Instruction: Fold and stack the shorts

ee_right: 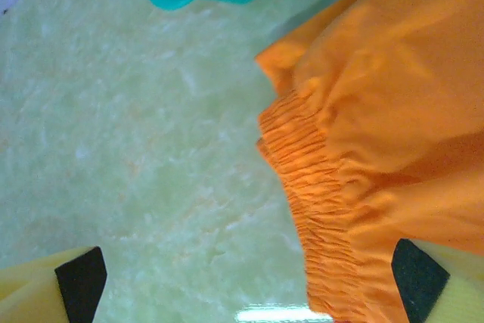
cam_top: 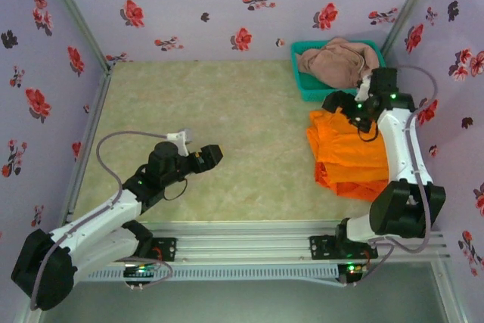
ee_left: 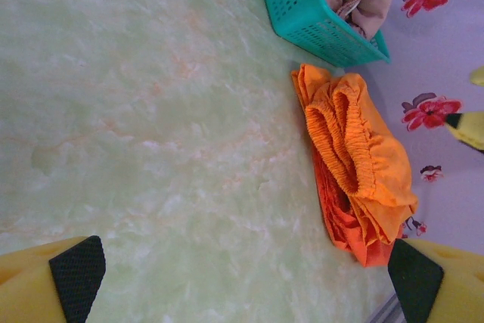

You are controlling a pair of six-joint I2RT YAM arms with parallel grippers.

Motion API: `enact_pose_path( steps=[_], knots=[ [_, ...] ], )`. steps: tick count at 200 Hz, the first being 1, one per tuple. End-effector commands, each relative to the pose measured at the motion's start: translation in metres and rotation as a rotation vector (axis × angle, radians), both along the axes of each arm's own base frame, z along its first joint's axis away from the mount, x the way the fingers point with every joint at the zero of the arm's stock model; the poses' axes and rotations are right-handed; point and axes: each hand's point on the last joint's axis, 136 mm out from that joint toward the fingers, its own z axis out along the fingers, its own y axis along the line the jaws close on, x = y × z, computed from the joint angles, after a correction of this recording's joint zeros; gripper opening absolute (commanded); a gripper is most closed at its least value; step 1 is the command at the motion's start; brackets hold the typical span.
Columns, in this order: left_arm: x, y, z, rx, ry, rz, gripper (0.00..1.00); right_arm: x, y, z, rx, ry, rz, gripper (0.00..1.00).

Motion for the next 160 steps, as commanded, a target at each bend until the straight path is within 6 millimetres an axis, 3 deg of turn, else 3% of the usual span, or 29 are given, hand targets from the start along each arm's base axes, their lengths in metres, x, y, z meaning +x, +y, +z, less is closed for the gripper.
enact_pose_path(
  steps=[1,41,54,68,90,133,160],
  knots=[
    [0.001,0.004,0.004,-0.015,-0.019,0.012,0.99,-0.01,0.029,-0.039,0.156,0.072,0.011,0.99],
    [-0.001,0.006,0.011,-0.009,-0.046,0.004,1.0,-0.039,0.018,-0.124,0.141,0.23,-0.067,0.99],
    [-0.002,0.007,0.014,-0.005,-0.058,0.002,0.99,-0.045,0.017,-0.139,0.155,0.264,-0.081,0.99],
    [-0.003,0.008,0.018,-0.002,-0.073,0.0,0.99,-0.047,0.017,-0.142,0.174,0.269,-0.084,0.99],
    [-0.004,0.008,0.024,0.012,-0.093,-0.011,0.99,-0.041,0.016,-0.116,0.167,0.205,-0.08,0.99],
    [-0.011,0.014,0.044,0.027,-0.149,-0.025,1.0,-0.024,0.007,-0.014,-0.037,-0.04,-0.041,0.99],
    [-0.015,0.016,0.056,0.026,-0.182,-0.033,0.99,-0.009,0.004,0.024,-0.175,-0.102,-0.005,0.99]
  ],
)
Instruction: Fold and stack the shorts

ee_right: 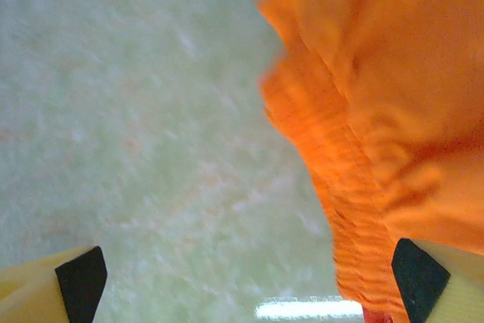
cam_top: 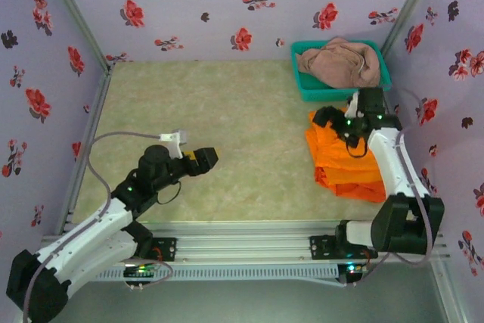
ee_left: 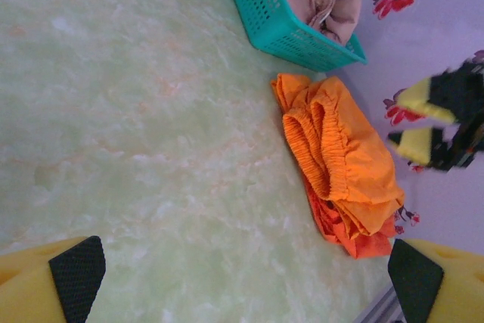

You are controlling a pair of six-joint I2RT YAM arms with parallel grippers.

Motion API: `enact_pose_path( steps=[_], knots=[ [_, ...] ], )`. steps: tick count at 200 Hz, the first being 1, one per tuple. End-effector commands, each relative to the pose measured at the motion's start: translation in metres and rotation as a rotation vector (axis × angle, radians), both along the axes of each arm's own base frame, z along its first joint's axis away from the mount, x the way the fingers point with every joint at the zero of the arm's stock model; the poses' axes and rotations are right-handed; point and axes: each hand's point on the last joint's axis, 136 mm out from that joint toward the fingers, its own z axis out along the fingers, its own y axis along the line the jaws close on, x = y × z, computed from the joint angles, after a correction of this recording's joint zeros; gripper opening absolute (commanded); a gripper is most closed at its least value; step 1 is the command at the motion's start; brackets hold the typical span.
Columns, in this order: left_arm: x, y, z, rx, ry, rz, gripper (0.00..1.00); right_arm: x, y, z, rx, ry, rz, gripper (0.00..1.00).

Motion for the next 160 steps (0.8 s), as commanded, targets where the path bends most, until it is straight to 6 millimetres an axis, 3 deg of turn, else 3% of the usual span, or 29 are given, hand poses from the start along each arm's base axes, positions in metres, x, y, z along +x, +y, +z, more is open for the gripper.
enact_pose_path(
  steps=[1,41,61,115,160],
  knots=[
    [0.0,0.004,0.026,0.01,-0.077,-0.005,0.99,0.003,-0.012,0.023,-0.17,-0.018,0.012,0.99],
    [-0.005,0.008,0.036,0.021,-0.106,-0.012,0.99,0.028,-0.013,0.044,-0.276,-0.039,0.03,0.99],
    [-0.006,0.009,0.036,0.017,-0.108,-0.011,0.99,0.031,-0.014,0.042,-0.325,-0.022,0.032,0.99],
    [-0.005,0.008,0.029,0.007,-0.092,-0.006,1.0,0.02,0.012,-0.002,-0.213,0.028,0.111,0.99],
    [-0.006,0.008,0.025,0.003,-0.08,-0.005,1.0,0.041,0.04,-0.03,-0.068,0.022,0.171,0.99]
  ],
)
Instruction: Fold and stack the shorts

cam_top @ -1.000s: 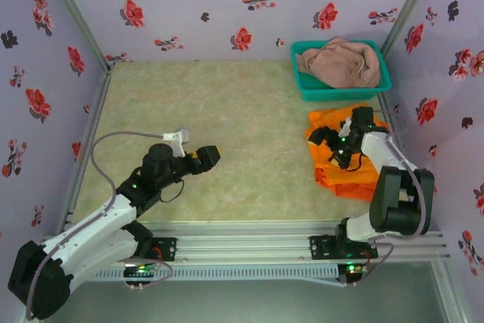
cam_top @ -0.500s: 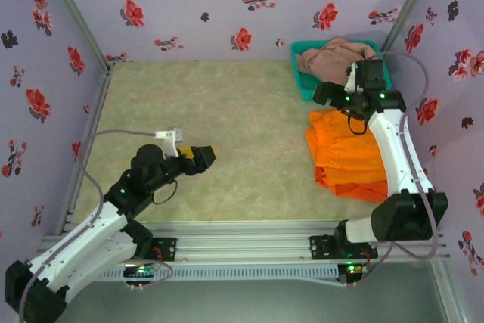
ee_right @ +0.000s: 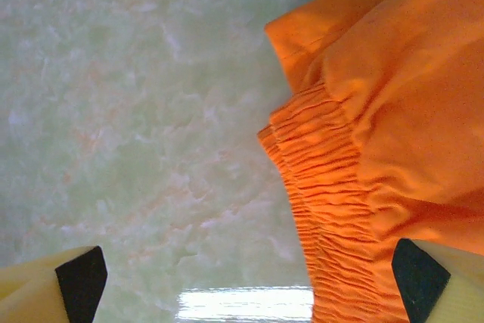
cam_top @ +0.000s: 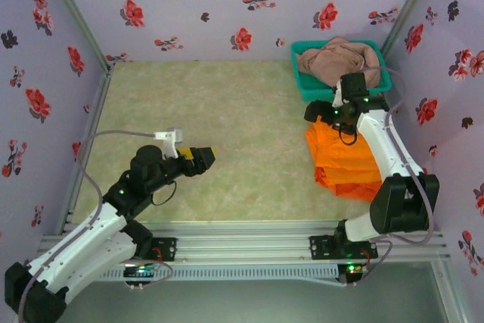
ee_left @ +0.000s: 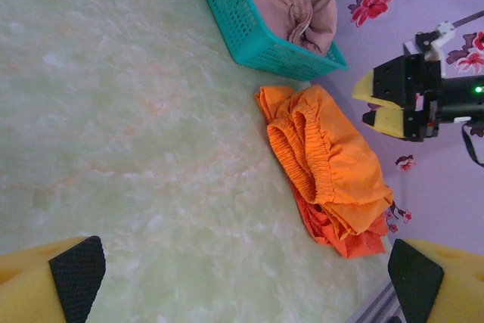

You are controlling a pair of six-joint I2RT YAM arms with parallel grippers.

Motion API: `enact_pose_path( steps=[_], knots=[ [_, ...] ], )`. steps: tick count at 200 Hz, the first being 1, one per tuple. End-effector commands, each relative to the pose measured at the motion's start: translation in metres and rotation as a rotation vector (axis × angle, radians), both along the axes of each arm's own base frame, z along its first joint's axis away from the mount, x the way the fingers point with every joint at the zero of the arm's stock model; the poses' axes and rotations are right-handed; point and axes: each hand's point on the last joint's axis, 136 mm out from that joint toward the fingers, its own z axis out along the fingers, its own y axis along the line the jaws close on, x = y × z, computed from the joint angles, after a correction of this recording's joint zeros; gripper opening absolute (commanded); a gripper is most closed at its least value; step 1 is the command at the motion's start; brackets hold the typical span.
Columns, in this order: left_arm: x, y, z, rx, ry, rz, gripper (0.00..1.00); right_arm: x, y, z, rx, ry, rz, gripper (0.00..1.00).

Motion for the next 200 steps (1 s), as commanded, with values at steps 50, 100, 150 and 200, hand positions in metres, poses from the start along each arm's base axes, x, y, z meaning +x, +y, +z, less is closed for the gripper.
enact_pose_path(
  steps=[50,100,150,200],
  knots=[
    [0.001,0.003,-0.005,-0.011,-0.003,0.014,0.99,0.051,0.037,-0.025,0.174,-0.004,0.059,0.99],
    [0.001,0.003,-0.009,-0.014,0.006,0.016,0.99,0.05,0.034,-0.096,0.167,0.119,0.019,0.99],
    [-0.002,0.006,-0.011,-0.021,0.004,0.02,0.99,0.031,0.032,-0.148,0.176,0.224,-0.019,0.99],
    [-0.003,0.007,-0.007,-0.027,-0.003,0.019,0.99,0.042,0.037,-0.083,0.213,0.095,0.008,0.99]
  ],
)
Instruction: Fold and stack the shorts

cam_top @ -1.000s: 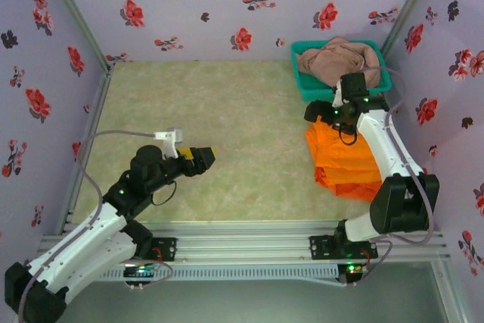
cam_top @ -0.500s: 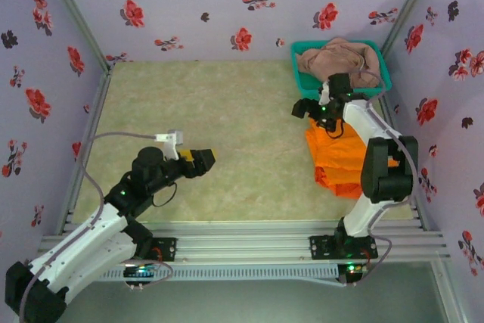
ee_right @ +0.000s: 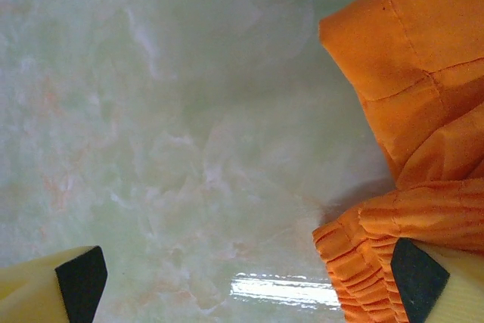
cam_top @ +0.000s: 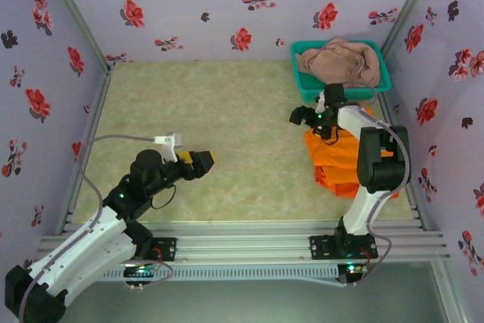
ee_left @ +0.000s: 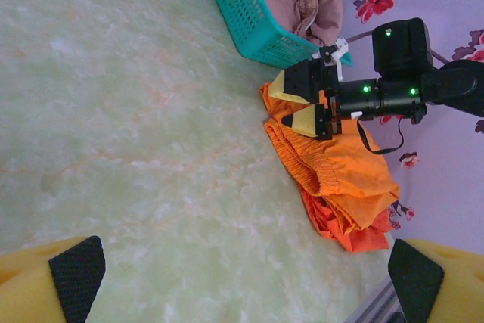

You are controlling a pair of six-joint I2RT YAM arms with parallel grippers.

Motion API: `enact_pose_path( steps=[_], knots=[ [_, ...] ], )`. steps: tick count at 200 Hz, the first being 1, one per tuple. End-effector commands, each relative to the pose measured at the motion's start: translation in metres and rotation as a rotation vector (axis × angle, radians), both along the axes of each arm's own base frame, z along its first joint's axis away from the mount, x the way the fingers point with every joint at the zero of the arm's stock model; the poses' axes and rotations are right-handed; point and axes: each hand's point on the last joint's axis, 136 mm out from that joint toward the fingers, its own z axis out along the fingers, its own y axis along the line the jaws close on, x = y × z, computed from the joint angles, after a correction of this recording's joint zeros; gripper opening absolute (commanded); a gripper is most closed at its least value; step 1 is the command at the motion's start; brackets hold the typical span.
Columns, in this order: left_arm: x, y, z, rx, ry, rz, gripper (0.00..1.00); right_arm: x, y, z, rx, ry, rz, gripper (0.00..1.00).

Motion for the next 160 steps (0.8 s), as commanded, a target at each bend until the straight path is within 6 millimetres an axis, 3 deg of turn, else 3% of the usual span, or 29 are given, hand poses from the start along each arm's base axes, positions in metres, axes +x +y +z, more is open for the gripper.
enact_pose_path(
  steps=[1,34,78,105,125,160],
  knots=[
    [0.001,0.003,0.006,-0.023,-0.014,0.014,0.99,-0.011,0.004,0.028,0.032,-0.004,-0.004,0.99],
    [0.001,0.004,0.007,-0.028,-0.021,0.019,0.99,-0.011,-0.011,0.111,-0.083,-0.17,-0.002,0.99],
    [0.0,0.004,0.008,-0.036,-0.023,0.019,0.99,-0.001,-0.065,0.194,-0.397,-0.327,-0.106,0.99],
    [-0.003,0.007,0.012,-0.045,-0.027,0.021,0.99,0.021,-0.079,0.218,-0.488,-0.387,-0.135,0.99],
    [-0.006,0.009,0.016,-0.046,-0.034,0.02,0.99,0.048,-0.089,0.231,-0.552,-0.432,-0.174,0.99],
    [-0.009,0.012,0.018,-0.036,-0.034,0.021,0.99,0.104,-0.104,0.226,-0.622,-0.432,-0.23,0.99]
  ],
)
